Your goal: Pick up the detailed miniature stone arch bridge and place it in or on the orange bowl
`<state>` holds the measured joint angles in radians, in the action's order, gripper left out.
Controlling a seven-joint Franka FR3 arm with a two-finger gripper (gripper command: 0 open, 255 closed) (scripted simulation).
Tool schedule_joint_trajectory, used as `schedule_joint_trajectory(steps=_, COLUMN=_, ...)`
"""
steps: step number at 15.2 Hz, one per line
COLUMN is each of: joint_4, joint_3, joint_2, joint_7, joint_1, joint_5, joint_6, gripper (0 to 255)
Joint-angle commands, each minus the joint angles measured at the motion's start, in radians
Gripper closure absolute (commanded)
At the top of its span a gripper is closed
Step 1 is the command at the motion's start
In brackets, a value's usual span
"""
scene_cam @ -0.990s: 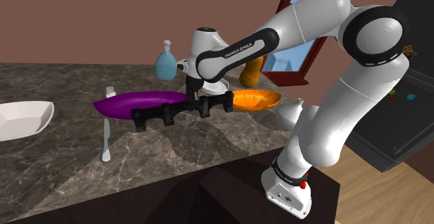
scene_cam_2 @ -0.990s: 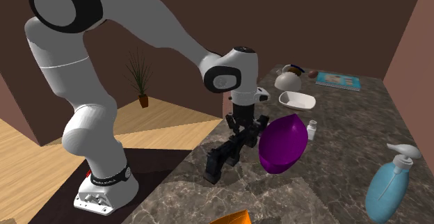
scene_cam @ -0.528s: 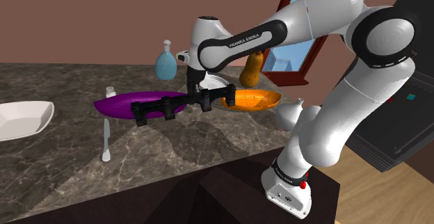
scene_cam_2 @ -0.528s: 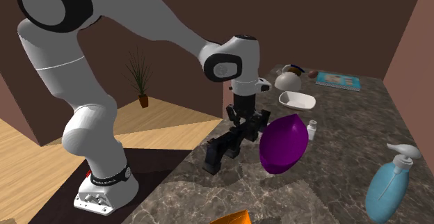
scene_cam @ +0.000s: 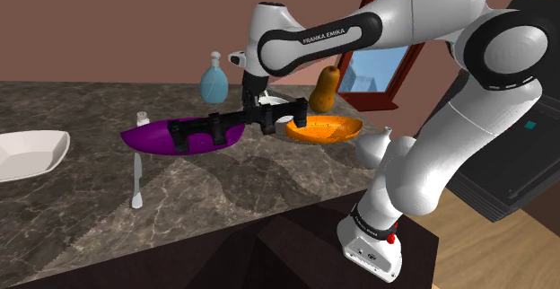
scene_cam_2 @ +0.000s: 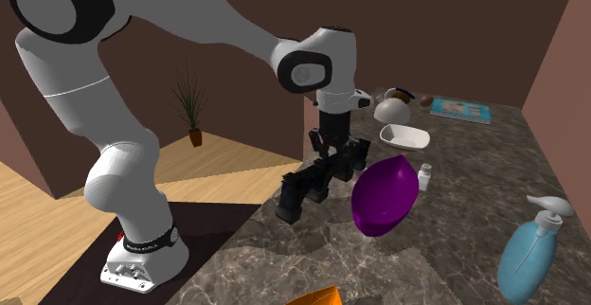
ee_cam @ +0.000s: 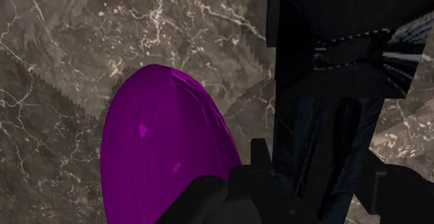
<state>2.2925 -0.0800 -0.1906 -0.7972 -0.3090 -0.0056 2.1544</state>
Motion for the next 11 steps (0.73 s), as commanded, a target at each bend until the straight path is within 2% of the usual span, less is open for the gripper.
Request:
schedule_joint_trajectory(steps=1, joint_4=-0.013, joint_3=0.001, joint_2=-0.015, joint_7=0.002, joint_1=0.0, joint_5=-0.001, joint_6=-0.026, gripper=255)
schedule_joint_trajectory(steps=6, joint_4=-0.054, joint_3=0.002, joint_2=-0.034, joint_7=0.004, joint_1=0.0, joint_5=-0.002, joint_6=-0.086, gripper=255)
schedule_joint_trajectory(steps=11, joint_4=0.023, joint_3=-0.066, joint_2=-0.127, joint_7=-0.1, joint_1=0.05, joint_5=-0.027, joint_6=-0.101, gripper=255)
